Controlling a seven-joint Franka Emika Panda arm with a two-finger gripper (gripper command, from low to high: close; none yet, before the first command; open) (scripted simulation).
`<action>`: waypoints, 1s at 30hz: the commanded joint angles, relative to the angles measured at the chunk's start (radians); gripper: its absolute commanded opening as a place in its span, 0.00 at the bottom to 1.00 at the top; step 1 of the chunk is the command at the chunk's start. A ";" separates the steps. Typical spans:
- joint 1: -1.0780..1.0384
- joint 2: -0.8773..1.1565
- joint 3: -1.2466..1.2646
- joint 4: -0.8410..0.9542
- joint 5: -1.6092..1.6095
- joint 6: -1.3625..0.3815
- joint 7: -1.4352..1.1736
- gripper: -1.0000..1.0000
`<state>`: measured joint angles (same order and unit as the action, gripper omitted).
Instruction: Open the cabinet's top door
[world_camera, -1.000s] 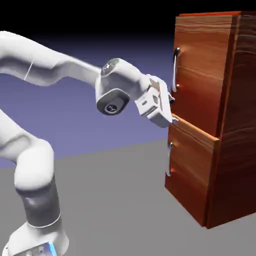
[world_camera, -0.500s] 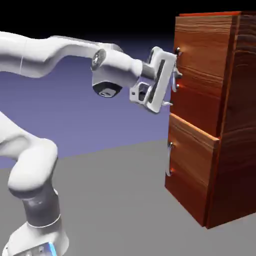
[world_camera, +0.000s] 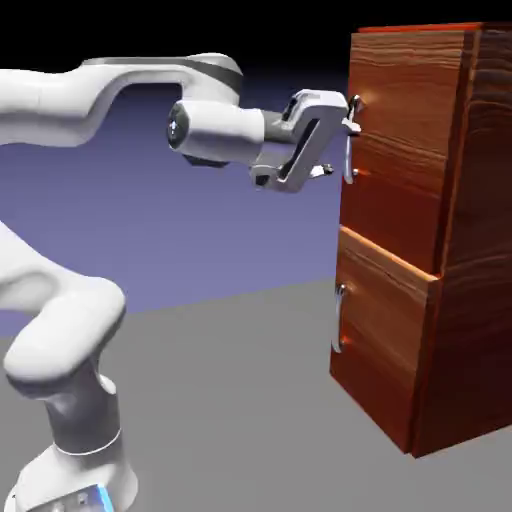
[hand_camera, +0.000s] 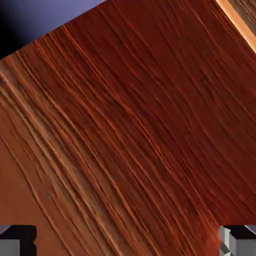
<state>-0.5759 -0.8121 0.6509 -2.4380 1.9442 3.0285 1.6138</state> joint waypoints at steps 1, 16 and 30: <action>-0.013 -0.005 0.015 0.008 0.044 0.000 0.020 0.50; -0.211 -0.087 0.233 0.133 0.696 -0.003 0.313 0.50; -0.251 -0.001 0.233 0.157 0.650 -0.124 0.308 0.00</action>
<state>-0.8269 -0.8134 0.8834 -2.2811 2.5932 2.9057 1.9223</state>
